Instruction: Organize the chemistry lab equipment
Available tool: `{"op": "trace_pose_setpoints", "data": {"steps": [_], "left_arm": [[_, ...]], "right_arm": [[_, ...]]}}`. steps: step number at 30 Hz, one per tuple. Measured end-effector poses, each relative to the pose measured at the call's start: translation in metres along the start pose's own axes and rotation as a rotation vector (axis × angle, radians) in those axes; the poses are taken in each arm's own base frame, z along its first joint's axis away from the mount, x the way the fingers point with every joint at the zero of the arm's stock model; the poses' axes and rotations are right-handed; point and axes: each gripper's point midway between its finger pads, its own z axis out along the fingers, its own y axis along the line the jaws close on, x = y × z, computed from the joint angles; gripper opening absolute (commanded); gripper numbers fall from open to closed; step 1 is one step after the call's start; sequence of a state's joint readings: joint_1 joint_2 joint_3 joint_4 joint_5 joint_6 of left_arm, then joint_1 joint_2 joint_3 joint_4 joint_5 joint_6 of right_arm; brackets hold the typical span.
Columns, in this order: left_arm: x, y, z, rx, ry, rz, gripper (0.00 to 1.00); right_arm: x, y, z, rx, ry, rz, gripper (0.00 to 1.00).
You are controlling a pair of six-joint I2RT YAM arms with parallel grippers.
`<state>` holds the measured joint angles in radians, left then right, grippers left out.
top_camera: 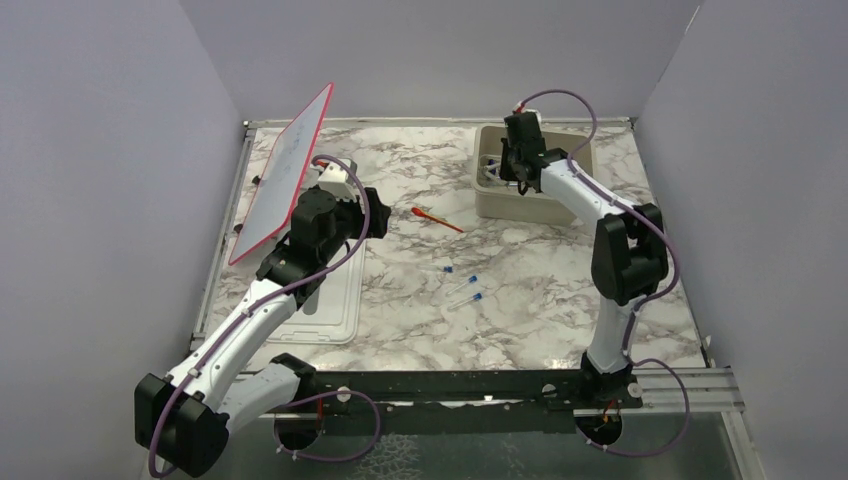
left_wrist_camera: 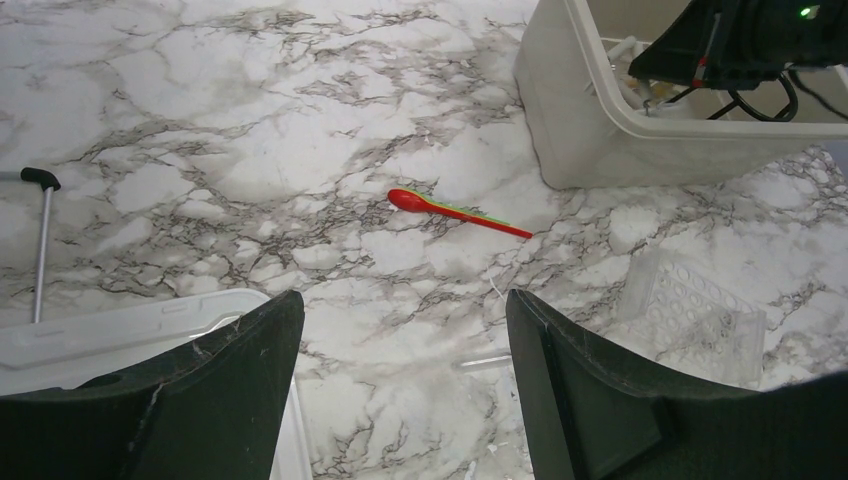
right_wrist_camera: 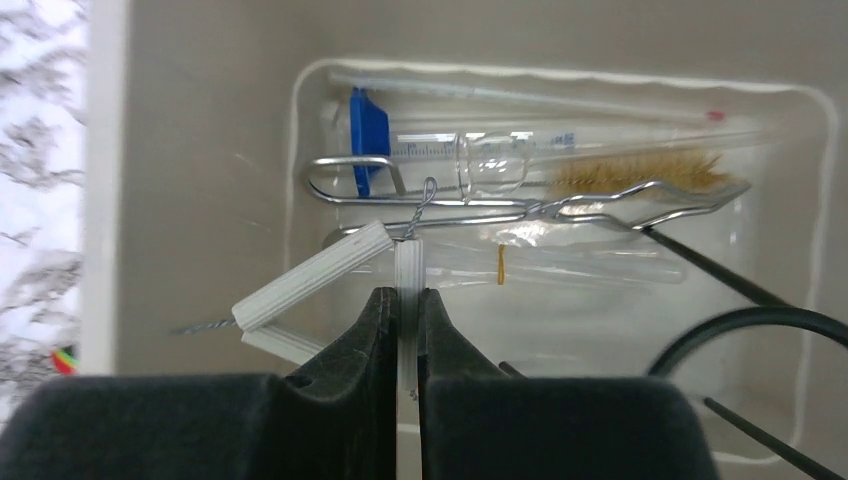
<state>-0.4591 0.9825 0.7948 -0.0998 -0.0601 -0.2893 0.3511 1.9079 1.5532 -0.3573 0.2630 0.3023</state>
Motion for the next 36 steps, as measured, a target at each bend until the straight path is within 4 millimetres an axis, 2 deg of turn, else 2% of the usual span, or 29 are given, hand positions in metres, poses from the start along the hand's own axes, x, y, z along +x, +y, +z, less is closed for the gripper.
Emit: {"op": "trace_pose_setpoints", "data": {"steps": [4,8,11,16,23,26,30,32,36], "left_arm": [[0.000,0.000,0.000,0.000,0.001,0.000,0.77],[0.000,0.000,0.000,0.000,0.001,0.001,0.77],[0.000,0.000,0.000,0.000,0.001,0.001,0.77],[0.001,0.000,0.001,-0.001,0.004,0.002,0.77],[0.002,0.001,0.002,-0.002,0.008,0.002,0.77],[0.003,0.001,0.002,-0.003,0.009,0.002,0.77],[0.003,0.001,0.002,-0.003,0.009,0.002,0.77],[0.003,0.001,0.002,-0.003,0.009,0.002,0.77],[0.002,0.001,0.002,-0.005,0.008,0.002,0.77]], "right_arm": [[0.029,0.000,0.021,0.009,0.077,-0.021,0.01],[0.047,-0.002,0.032,0.019,0.123,-0.032,0.02],[0.050,-0.003,0.032,0.023,0.134,-0.033,0.07],[0.052,-0.003,0.032,0.027,0.142,-0.031,0.25],[0.054,-0.004,0.027,0.029,0.156,-0.028,0.38],[0.044,-0.001,0.016,0.010,0.138,-0.025,0.42],[0.013,0.009,-0.015,-0.064,0.075,-0.019,0.45],[-0.011,0.020,-0.036,-0.133,0.019,-0.025,0.47],[-0.038,0.050,-0.070,-0.274,-0.063,-0.068,0.53]]}}
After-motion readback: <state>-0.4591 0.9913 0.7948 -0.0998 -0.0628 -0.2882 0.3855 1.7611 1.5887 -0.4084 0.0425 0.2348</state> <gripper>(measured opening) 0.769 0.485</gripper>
